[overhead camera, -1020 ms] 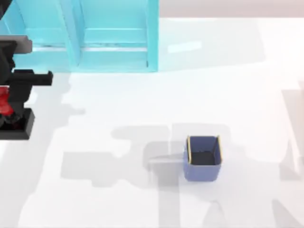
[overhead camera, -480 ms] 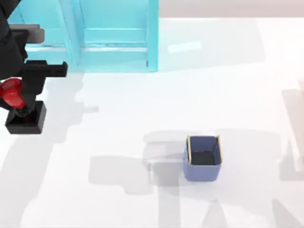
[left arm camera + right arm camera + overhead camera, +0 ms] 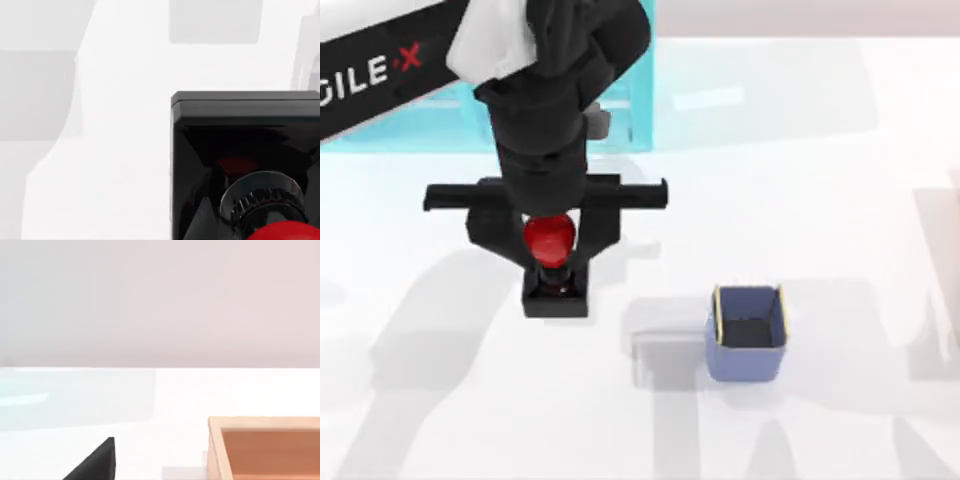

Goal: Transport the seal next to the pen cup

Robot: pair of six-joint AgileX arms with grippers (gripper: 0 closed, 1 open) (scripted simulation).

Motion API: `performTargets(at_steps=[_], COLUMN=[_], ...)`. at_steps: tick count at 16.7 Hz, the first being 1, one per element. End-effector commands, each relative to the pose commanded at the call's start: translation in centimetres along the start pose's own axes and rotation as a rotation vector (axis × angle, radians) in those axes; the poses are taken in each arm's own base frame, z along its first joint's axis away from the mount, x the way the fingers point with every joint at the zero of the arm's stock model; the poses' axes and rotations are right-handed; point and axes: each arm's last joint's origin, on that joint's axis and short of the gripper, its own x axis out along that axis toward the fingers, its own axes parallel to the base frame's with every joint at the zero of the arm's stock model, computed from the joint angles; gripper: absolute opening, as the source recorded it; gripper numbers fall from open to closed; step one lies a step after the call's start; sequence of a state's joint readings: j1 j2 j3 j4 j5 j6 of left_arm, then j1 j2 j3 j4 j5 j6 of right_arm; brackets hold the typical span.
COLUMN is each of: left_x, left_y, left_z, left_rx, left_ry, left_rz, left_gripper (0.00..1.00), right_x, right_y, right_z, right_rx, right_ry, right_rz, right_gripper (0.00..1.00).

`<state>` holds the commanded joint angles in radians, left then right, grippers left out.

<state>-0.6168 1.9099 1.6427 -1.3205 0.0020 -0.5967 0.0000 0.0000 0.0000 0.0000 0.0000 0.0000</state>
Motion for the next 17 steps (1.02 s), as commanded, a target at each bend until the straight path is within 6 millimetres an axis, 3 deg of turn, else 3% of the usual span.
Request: performTargets(at_steps=[3,5,11,17], left_x=[1.7,2.4,2.6,4.1], left_y=[-5.6,-7.4,-7.6,-7.7], left_z=[-2.3,-3.2,-3.4,-3.4], left_rx=[0.005,0.005,0.004,0.005], left_ry=[-0.009,-0.014,-0.014,-0.015], left_rz=[-0.004,-0.008,-0.009,-0.009], left_gripper=[0.0,0.0,0.0,0.0], right_x=[0.0,0.0,0.0,0.0], right_y=[0.0,0.0,0.0,0.0], right_z=[0.0,0.0,0.0,0.0], right_rx=[0.0,0.0,0.0,0.0], right_ry=[0.0,0.0,0.0,0.0], right_rz=[0.0,0.0,0.0,0.0], right_gripper=[1.0,1.0,1.0,1.0])
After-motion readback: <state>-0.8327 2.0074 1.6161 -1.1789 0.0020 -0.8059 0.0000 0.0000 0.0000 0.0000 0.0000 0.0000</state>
